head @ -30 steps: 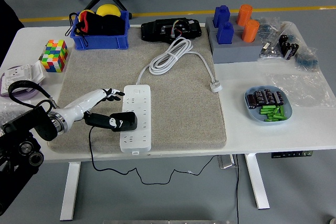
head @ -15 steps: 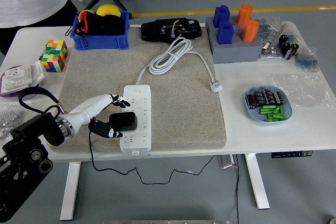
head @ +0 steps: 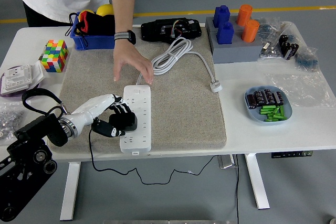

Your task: Pull the plug out,throw it away,press the button

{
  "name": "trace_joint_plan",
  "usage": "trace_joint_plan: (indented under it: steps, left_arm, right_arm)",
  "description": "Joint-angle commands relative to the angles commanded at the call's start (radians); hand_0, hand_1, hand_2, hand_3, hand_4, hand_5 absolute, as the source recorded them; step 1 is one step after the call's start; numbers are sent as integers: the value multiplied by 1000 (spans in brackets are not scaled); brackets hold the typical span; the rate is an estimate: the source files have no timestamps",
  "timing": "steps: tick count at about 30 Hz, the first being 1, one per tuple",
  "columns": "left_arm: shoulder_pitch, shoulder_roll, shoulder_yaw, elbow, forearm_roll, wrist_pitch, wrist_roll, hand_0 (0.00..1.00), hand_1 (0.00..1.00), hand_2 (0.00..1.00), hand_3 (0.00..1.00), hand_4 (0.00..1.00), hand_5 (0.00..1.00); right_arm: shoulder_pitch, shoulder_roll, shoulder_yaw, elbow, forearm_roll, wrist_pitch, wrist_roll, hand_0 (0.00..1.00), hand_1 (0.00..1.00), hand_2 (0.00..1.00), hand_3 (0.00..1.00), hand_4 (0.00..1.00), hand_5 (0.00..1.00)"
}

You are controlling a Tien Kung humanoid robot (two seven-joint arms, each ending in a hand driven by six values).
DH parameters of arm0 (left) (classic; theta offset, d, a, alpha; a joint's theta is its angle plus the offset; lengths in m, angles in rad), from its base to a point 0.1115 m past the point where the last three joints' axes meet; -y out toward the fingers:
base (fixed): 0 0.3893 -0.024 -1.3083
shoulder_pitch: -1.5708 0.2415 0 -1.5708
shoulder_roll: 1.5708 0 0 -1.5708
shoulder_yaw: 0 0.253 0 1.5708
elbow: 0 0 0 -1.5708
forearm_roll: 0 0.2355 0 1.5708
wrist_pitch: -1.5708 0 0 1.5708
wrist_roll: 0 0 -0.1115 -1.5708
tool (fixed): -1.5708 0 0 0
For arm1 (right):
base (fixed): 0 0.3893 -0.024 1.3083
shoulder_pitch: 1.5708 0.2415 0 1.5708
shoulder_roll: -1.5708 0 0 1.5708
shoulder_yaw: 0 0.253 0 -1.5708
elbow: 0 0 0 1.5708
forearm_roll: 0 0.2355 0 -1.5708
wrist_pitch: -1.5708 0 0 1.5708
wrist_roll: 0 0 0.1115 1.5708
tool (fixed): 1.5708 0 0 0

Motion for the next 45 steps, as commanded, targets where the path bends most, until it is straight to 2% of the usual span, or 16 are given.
trace_joint_plan:
  steps: [4,7,8,13,14,19,20,28,38,41,45]
  left_arm:
    - [-1,-1,0,3,-4,6,-1,448,456,464,560,873,2]
    - [-3,0,4,2,-15,32,-14,448,456,464,560,873,2]
    - [-4,0,4,2,-16,37,-18,437,389,402,544,728,2]
    - [-11,-1,8,6,-35,54,-25,437,389,402,544,728,2]
    - [-11,-1,9,7,-37,54,-24,390,270,302,439,672,2]
    - [-11,0,14,9,-47,46,-18,390,270,302,439,672,2]
    - [-11,1,14,9,-48,43,-17,380,254,287,420,634,2]
    - [-13,4,9,4,-74,43,-27,382,251,276,409,625,2]
    - [-26,15,-47,-33,-140,62,-71,384,247,275,405,632,2]
    - [-31,9,-90,-9,-145,87,-92,384,247,275,405,632,2]
    - [-51,2,-137,62,-120,114,-98,388,250,276,408,637,2]
  right_arm:
    - [0,-1,-5,0,3,0,1,704,677,664,618,713,489]
    - [0,-3,-10,0,7,0,1,704,677,664,618,713,489]
    - [0,-4,-11,0,7,0,1,704,678,664,618,713,489]
    - [3,-6,-14,0,9,0,1,704,678,664,618,713,489]
    - [4,-7,-15,0,9,0,2,704,677,664,618,713,490]
    - [3,-7,-21,0,10,1,1,704,677,664,618,713,490]
    - [3,-8,-23,0,11,1,1,704,677,664,617,713,491]
    - [1,-12,-29,0,12,1,1,705,677,664,617,712,489]
    - [1,-9,-22,0,10,0,1,704,678,662,617,712,490]
    - [-1,-7,-21,0,9,1,0,704,678,662,617,712,490]
    - [-2,-4,-16,0,7,1,0,704,677,662,617,712,491]
